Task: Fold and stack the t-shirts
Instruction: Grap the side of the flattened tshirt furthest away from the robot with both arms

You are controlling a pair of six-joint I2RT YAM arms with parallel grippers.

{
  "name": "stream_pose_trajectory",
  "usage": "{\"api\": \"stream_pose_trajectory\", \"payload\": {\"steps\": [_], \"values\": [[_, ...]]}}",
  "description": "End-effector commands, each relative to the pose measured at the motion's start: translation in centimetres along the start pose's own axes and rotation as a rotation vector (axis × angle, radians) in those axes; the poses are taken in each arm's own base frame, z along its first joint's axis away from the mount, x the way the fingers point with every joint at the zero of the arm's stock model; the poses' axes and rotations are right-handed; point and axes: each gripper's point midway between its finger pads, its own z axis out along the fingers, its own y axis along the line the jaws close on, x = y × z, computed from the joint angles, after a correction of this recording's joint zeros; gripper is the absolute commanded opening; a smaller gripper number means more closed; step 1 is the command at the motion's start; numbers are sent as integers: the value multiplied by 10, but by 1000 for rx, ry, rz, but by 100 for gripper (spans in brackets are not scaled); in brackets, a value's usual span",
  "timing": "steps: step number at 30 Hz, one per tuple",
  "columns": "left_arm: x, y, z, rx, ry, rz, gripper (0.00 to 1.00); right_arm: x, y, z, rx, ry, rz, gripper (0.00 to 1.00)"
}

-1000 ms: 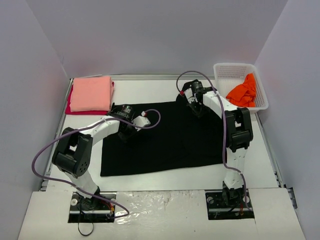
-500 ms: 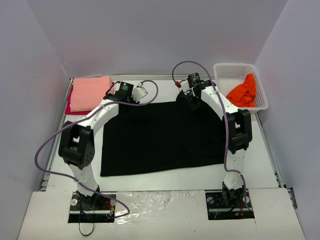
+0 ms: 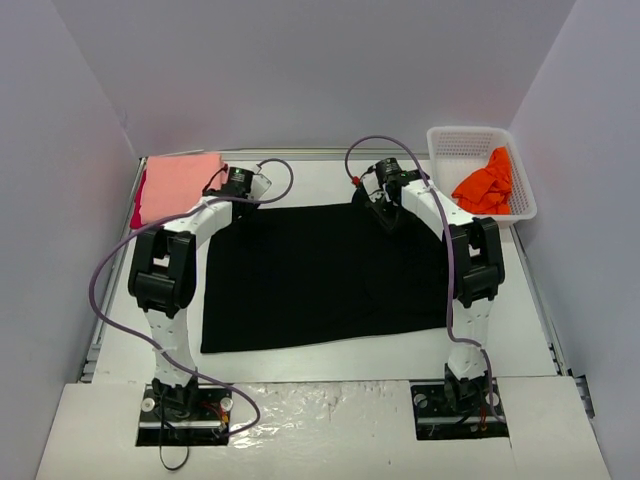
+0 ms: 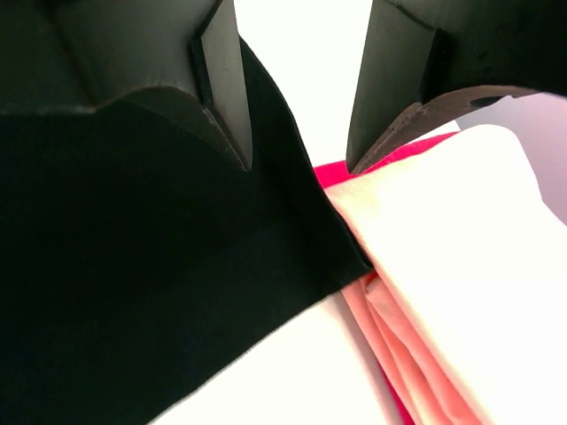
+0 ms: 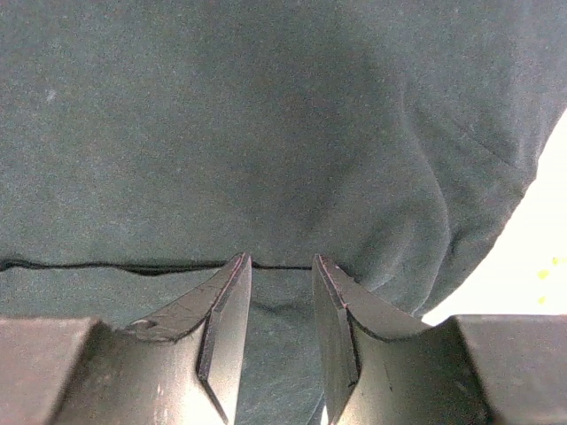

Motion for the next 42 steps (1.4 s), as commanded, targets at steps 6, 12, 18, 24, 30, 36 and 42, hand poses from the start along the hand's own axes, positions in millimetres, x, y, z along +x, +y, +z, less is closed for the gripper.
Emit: {"api": "stream_pose_trajectory", "payload": {"steps": [6, 12, 18, 24, 30, 36, 42], "values": [[-18, 18, 5, -97, -37, -78, 46, 5, -2, -3, 30, 22, -25, 31], [-17, 24, 16, -138, -21, -110, 46, 8, -1, -1, 33, 35, -32, 31], [-20, 28, 23, -147, -19, -133, 46, 9, 2, 1, 34, 43, -42, 30], [-29, 34, 17, -161, -58, -167, 46, 12, 3, 6, 36, 59, -52, 30], [-30, 42, 10, -199, -83, -176, 46, 17, 4, 13, 44, 87, -64, 30], [-21, 41, 24, -205, -39, -177, 46, 18, 4, 13, 55, 96, -72, 30], [-15, 32, 32, -169, -20, -173, 40, 21, 3, 14, 64, 107, -73, 29]]}}
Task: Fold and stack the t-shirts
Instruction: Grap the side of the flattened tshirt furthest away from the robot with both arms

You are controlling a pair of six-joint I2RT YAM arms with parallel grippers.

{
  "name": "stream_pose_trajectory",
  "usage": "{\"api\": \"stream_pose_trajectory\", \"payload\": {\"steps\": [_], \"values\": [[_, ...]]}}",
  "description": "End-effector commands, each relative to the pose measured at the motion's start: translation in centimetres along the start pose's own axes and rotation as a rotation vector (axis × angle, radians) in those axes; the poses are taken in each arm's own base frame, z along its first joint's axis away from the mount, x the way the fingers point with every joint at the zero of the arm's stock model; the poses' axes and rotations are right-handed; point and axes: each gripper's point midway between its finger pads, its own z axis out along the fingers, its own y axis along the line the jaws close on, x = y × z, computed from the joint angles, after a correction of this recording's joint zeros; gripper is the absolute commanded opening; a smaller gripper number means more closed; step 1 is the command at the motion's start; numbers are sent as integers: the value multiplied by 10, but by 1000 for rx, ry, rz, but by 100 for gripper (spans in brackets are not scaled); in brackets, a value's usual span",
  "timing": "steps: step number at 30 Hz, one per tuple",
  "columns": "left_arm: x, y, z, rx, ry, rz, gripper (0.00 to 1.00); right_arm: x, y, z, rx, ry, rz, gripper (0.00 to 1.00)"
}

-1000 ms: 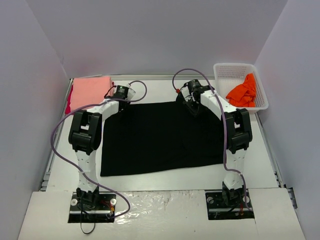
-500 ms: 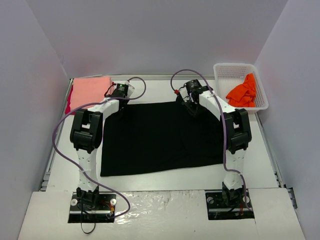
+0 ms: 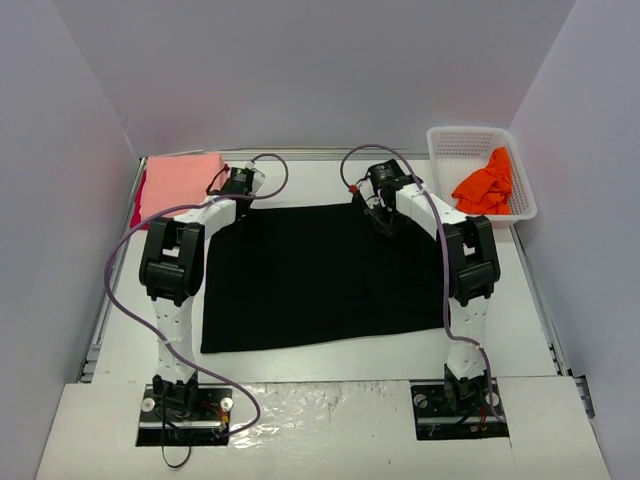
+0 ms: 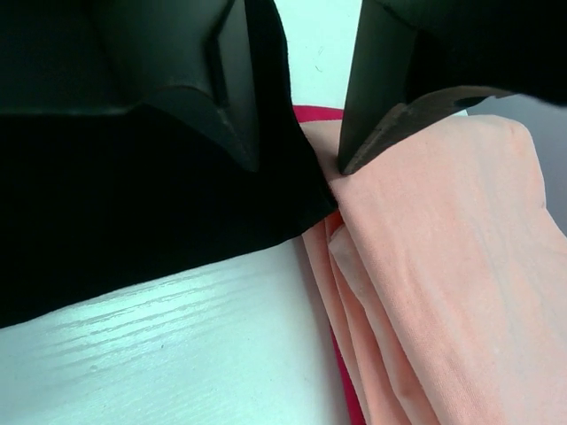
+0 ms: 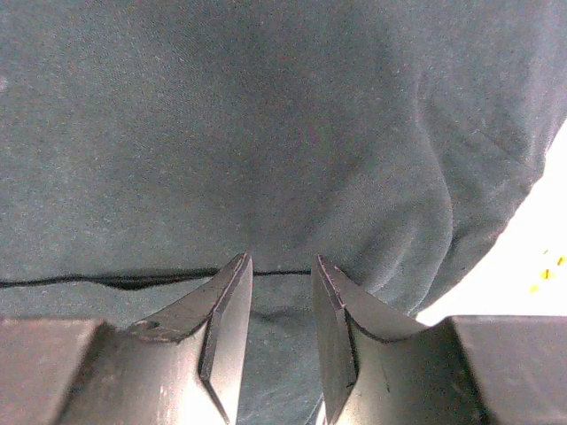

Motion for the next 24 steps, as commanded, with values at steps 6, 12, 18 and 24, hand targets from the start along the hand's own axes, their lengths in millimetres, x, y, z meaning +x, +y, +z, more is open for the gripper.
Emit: {"api": "stream_pose_trajectory", "payload": {"steps": [6, 12, 18, 24], "values": [[-6, 3, -5, 22, -20, -29, 33, 11, 1, 3, 16, 52, -24, 29], [-6, 0, -6, 42, -19, -21, 22, 14, 3, 6, 16, 65, -30, 29], [-3, -2, -3, 35, -7, -11, 22, 16, 3, 7, 17, 69, -31, 29], [-4, -1, 2, 25, -3, 1, 19, 18, 1, 9, 29, 75, -33, 29]]}}
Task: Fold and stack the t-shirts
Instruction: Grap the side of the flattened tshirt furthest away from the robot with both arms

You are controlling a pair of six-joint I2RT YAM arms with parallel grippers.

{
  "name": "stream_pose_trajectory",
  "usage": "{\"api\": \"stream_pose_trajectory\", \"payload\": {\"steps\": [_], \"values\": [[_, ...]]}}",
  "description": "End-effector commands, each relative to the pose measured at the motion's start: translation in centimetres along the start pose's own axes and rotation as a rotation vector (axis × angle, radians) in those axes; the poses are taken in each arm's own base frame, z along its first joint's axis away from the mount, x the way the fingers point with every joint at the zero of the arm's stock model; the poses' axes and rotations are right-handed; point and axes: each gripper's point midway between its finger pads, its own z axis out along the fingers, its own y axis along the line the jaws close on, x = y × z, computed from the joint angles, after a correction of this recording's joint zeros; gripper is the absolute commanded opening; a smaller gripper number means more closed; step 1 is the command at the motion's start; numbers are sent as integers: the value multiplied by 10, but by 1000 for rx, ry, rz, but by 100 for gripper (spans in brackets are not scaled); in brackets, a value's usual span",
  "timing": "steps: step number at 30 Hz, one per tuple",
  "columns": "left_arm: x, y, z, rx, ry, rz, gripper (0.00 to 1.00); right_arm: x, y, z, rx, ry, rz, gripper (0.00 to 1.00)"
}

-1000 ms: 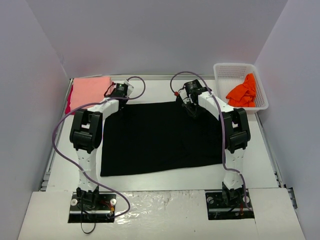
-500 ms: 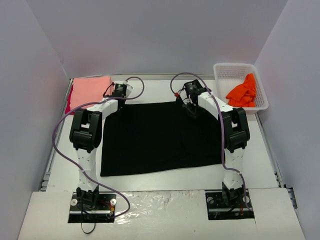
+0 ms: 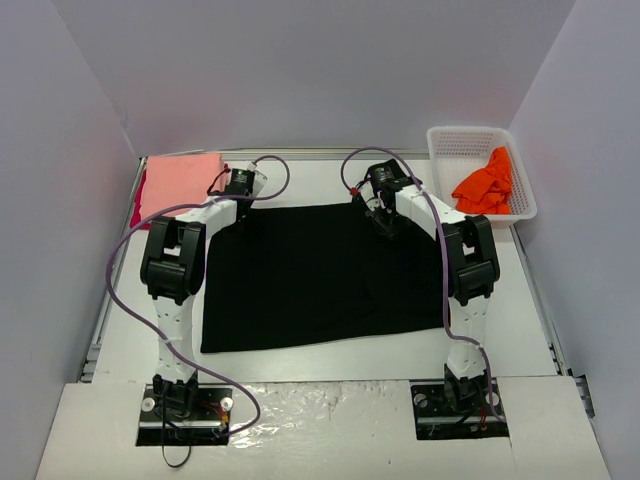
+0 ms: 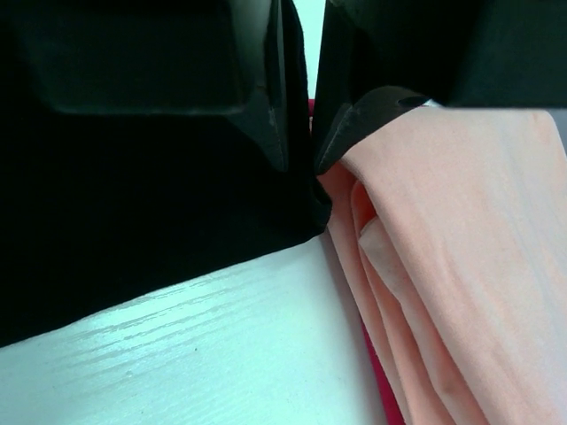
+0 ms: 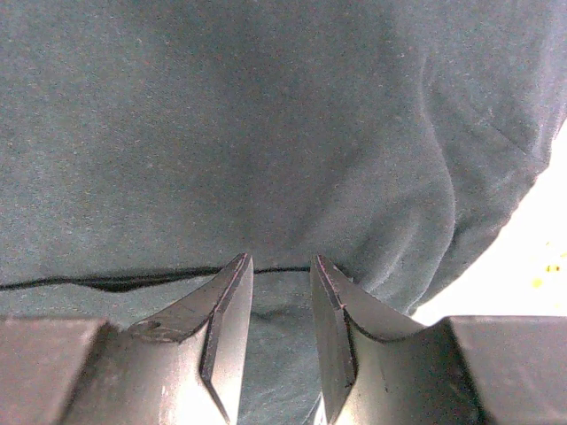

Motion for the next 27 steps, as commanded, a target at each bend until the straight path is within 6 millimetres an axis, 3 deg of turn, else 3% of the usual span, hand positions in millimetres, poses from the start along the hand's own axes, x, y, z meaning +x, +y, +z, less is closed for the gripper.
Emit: {"api": "stream_pose_trajectory", "payload": {"steps": [1, 3, 8, 14, 21, 27], "values": [[-6, 9, -2, -20, -1, 2, 15, 10, 2, 5, 13, 49, -25, 29], [-7, 10, -3, -22, -3, 1, 3, 10, 1, 4, 14, 46, -25, 29], [-17, 16, -19, -13, -53, -19, 2, 0, -4, -9, 25, 1, -8, 30], [-28, 27, -41, -9, -90, -45, 2, -3, -26, -12, 62, -30, 70, 31], [-31, 33, -73, 24, -126, -54, 2, -45, -62, -35, 75, -186, 185, 36], [-30, 35, -95, 50, -161, -61, 3, -89, -112, -43, 136, -307, 313, 39]]}}
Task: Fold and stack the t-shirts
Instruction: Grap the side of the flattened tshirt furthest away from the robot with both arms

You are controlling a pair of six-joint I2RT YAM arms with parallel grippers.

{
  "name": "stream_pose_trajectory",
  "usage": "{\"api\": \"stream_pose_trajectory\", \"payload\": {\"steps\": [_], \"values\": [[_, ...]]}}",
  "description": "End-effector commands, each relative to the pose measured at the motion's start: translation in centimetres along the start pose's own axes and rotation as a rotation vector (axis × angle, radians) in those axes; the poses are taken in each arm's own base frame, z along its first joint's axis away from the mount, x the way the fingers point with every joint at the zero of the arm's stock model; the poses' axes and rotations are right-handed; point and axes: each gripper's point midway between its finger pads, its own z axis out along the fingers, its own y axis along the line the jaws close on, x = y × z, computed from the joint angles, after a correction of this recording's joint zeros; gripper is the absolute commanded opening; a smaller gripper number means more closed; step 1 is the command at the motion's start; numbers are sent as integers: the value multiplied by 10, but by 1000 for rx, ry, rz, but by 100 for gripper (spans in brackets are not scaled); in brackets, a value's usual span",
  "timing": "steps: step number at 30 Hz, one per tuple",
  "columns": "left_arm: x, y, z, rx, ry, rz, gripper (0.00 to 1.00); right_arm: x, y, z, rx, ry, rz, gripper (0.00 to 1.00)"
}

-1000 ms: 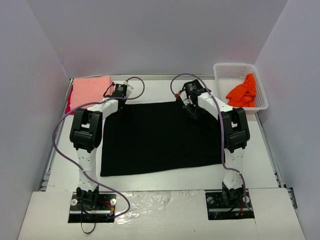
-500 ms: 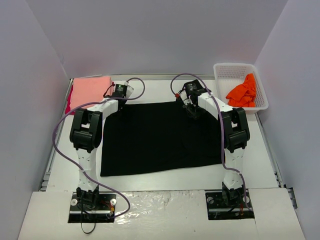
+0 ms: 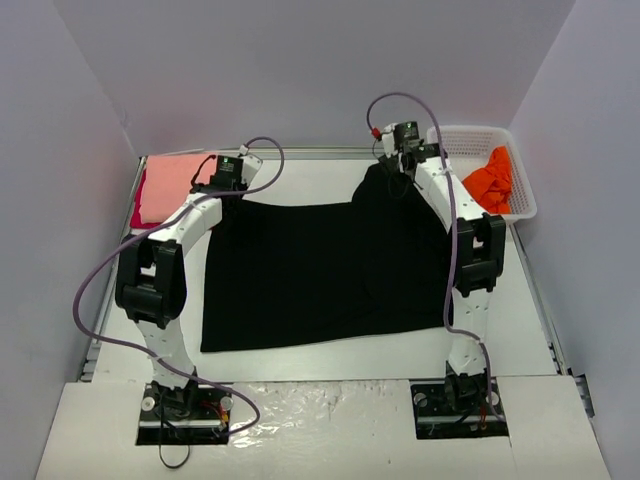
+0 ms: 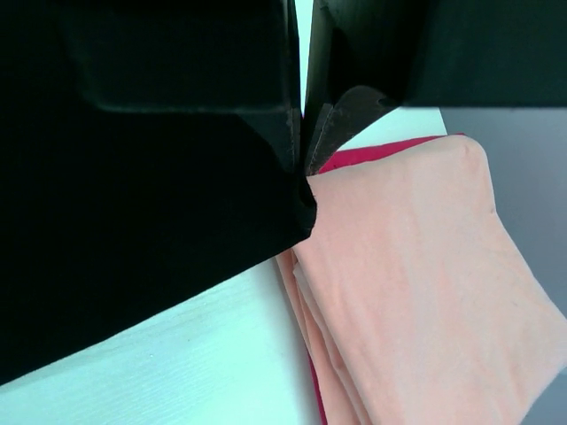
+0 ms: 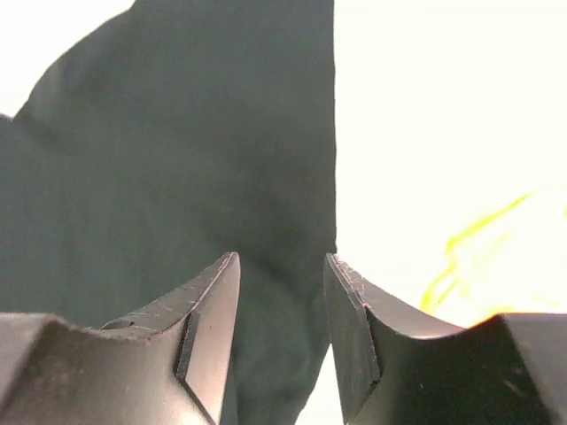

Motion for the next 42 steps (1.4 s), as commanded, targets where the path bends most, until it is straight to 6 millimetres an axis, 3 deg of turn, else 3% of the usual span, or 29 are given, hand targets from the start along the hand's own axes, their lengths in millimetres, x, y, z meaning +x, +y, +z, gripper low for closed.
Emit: {"api": "stream_pose_trajectory", "payload": {"steps": [1, 9, 13, 19, 21, 28, 30, 38, 42], "values": [[-2, 5, -24, 17, -22, -22, 2, -25, -16, 12, 10, -56, 103, 39], [1, 2, -39, 41, -41, -25, 2, -57, -15, 52, -65, -144, 161, 35], [4, 2, -43, 44, -46, -26, 2, -82, -23, 56, -93, -239, 211, 41], [2, 3, -53, 53, -64, -32, 2, -103, -49, 61, -37, -350, 265, 43], [-1, 5, -55, 49, -71, -35, 2, -102, -57, 69, -7, -358, 297, 52], [3, 5, -54, 42, -64, -35, 2, -85, -79, 108, 110, -322, 381, 62], [5, 4, -53, 41, -61, -35, 2, -80, -76, 123, 70, -322, 414, 62], [14, 2, -55, 41, -40, -28, 2, -74, -81, 143, -111, -378, 516, 65], [17, 2, -54, 38, -37, -32, 2, -79, -66, 148, -213, -403, 535, 66]]}}
